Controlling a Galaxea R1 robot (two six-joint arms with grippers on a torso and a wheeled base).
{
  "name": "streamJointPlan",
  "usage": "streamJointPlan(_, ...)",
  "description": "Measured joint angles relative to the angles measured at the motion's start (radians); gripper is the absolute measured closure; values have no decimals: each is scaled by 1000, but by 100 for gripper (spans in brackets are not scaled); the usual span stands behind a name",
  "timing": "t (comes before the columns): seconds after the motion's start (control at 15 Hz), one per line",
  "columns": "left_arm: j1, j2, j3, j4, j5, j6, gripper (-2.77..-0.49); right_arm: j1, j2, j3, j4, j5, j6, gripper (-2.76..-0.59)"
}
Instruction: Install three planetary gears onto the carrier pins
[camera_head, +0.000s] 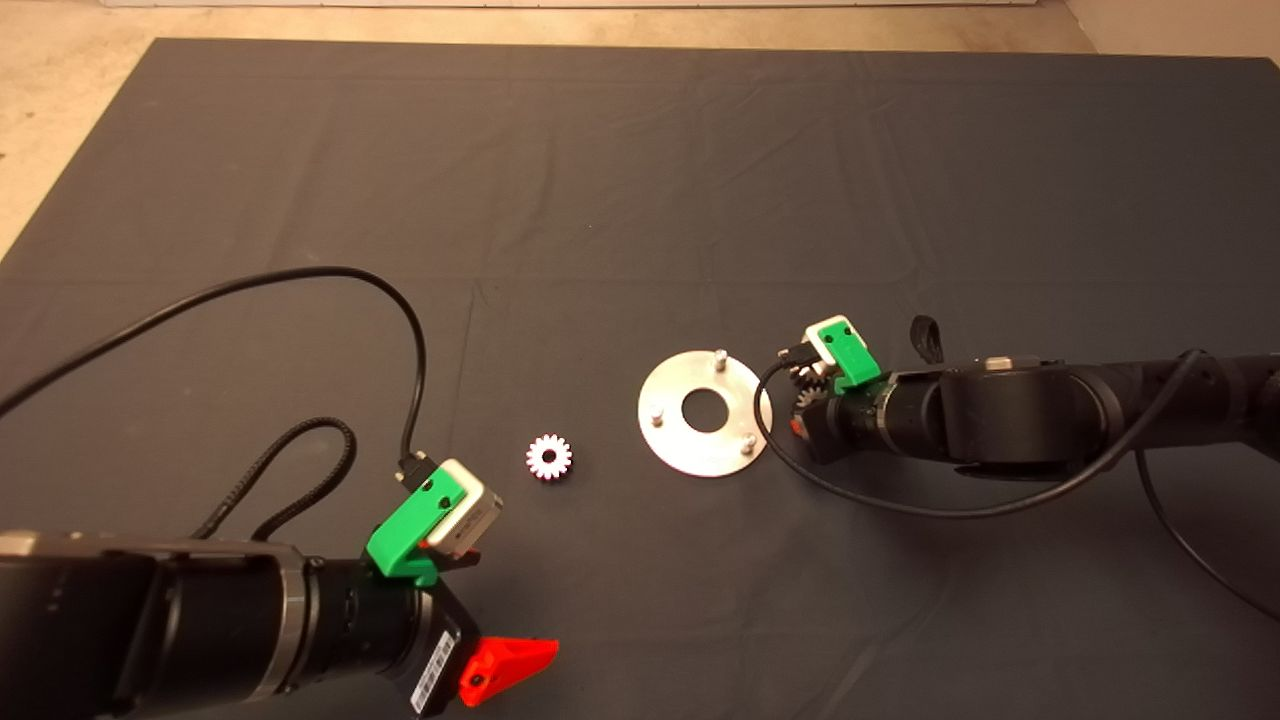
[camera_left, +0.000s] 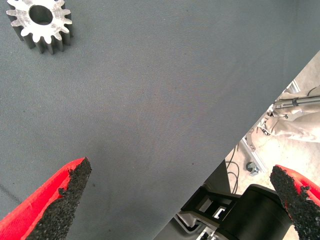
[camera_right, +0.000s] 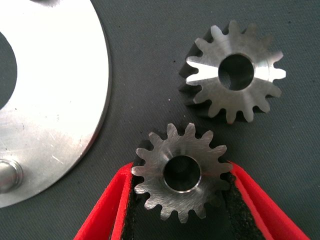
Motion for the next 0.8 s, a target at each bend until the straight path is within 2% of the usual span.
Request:
streamJointPlan(0.47, 0, 0, 0, 0, -1, -1, -262, 3, -2, 88, 3, -3, 1, -106)
streamJointPlan(0.53, 0, 0, 0, 0, -5, -1, -262, 16, -2, 95, 5, -3, 2, -106)
streamJointPlan(0.73, 0, 0, 0, 0, -20, -4, -262, 92, -7, 120, 12, -4, 3, -106)
streamJointPlan(0.8, 0, 0, 0, 0, -21, -10, -262, 103, -7, 122, 14, -5, 4, -106)
